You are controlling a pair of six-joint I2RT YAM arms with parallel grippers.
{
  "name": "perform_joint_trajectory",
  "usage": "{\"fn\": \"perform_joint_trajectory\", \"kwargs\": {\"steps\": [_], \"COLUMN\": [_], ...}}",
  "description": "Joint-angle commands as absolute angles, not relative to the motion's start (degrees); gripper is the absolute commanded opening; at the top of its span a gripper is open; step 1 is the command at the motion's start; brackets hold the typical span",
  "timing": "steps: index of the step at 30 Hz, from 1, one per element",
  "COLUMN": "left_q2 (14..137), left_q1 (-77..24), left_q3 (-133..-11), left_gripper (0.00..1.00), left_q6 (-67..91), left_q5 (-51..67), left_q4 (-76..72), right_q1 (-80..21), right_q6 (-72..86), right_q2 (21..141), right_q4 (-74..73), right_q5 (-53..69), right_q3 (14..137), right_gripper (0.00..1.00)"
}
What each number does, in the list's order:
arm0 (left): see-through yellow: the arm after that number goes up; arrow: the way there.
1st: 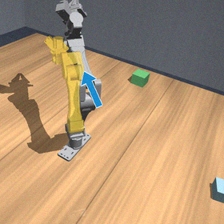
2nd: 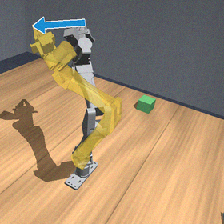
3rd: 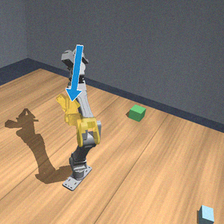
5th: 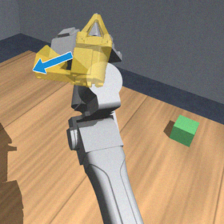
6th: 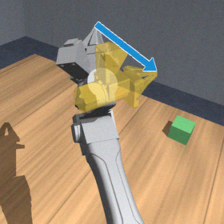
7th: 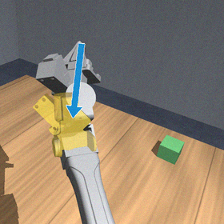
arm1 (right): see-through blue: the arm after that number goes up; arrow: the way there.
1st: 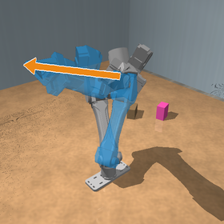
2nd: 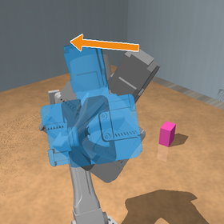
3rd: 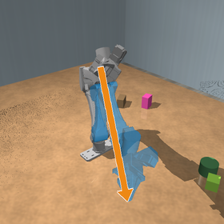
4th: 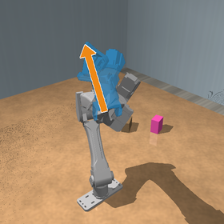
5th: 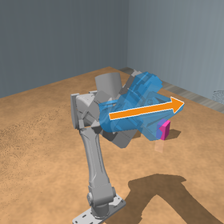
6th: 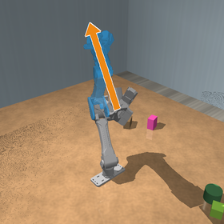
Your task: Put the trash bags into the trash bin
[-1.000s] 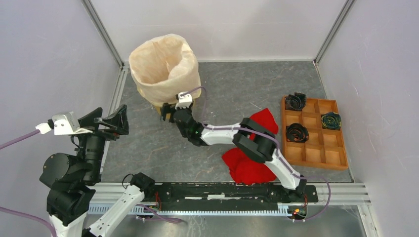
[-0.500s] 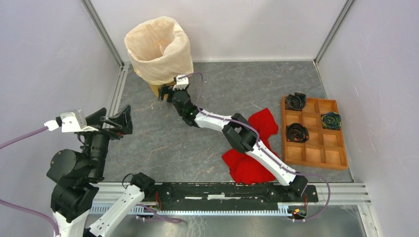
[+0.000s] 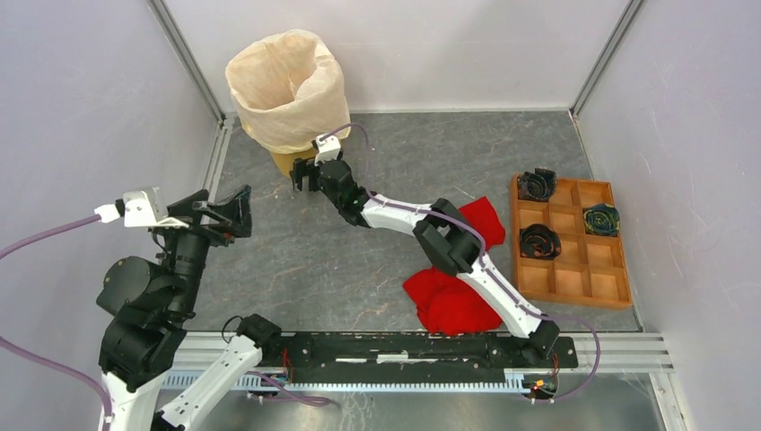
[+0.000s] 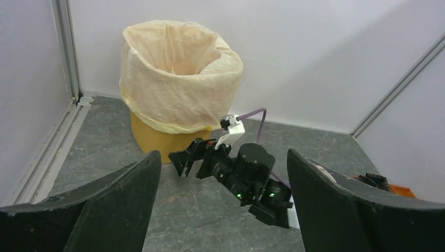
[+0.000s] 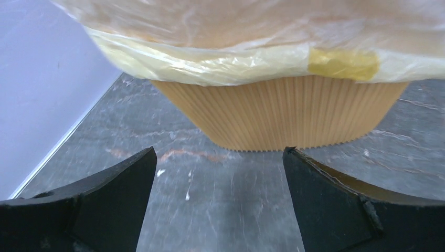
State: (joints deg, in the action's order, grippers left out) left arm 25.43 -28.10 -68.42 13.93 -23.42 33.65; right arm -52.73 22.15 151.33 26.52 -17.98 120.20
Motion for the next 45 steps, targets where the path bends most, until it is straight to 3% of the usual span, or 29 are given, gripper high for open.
{"fn": "perform_joint_trajectory", "kwargs": {"steps": [1,12,19,25,29,35,45], "left_q2": [27.65,30.35,34.38,38.62,39.99,39.71,37.35], "left_q1": [-28.16,-28.21,-28.14,-28.16,-28.08,-28.19,-28.18], "left_q3": [-68.8,-64.75,-60.98,-63.68,-67.34,-75.13,-77.67], "left_gripper": [0.95,0.97,0.97,0.97,0.97,0.97,0.99], "left_q6": [18.35,23.14,25.5,24.1,22.3,18.8,18.98], "left_q5": [-22.59,-20.4,-17.69,-18.19,-18.71,-23.02,-25.82], "left_q4": [30.65,25.79,19.65,18.57,18.8,22.3,24.28], "right_q1": [-52.54,-49.95,-49.94,-49.92,-49.93,-49.93,-49.92], "right_q6": [18.65,12.89,6.63,1.4,-1.17,-5.39,-8.76], "right_q2": [134.47,94.42,71.25,50.74,42.85,38.19,32.94], "right_q4": [24.89,18.93,-1.32,-13.02,-19.13,-23.51,-19.78], "right_q5": [-13.26,-8.43,-10.23,-20.5,-28.57,-34.67,-37.47], "right_q3": [110.72,59.8,50.03,49.98,56.4,68.24,70.91], "right_gripper": [0.98,0.98,0.98,0.98,0.98,0.98,0.98]}}
